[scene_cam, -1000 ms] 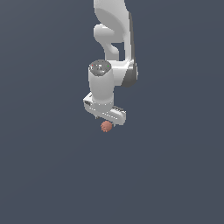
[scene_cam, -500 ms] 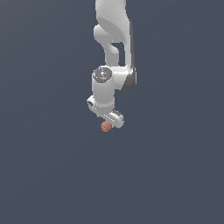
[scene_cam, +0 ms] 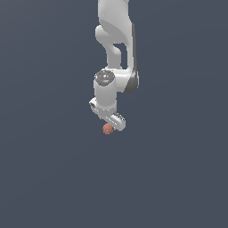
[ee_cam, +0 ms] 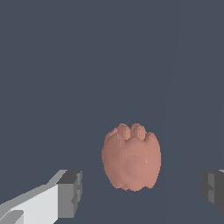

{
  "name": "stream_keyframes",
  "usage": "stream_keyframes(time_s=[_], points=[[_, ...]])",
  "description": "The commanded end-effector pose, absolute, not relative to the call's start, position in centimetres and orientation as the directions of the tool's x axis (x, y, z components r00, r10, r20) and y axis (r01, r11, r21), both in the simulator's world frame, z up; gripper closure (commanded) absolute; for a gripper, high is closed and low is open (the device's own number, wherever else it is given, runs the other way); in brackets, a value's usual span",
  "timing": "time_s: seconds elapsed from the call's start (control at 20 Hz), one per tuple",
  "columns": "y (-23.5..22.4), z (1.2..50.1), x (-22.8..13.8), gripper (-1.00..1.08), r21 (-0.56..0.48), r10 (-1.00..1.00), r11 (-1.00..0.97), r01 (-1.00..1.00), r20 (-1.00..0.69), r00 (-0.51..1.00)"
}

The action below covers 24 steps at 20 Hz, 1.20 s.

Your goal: Pick up the object and move it to a goal position.

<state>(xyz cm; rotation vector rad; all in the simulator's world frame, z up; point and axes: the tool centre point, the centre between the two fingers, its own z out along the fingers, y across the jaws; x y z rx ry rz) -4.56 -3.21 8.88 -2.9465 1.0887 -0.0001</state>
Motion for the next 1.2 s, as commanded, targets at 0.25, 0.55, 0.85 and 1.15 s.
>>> stream_keyframes(time_s=[0.25,0.55,0.85,1.15], points=[[-3.2,6.8,-4.7,-0.92,0.0,-0.652,-0.758,-0.652,0.0,0.758],[-3.2,4.3,-4.7,-0.92,0.0,-0.654,-0.757,-0.654,0.0,0.757],[-3.2,3.9,-4.6,1.08,0.0,-0.654,-0.757,-0.654,0.0,0.757],[-3.2,3.9,-4.6,1.08,0.0,-0.654,-0.757,-0.654,0.0,0.757]])
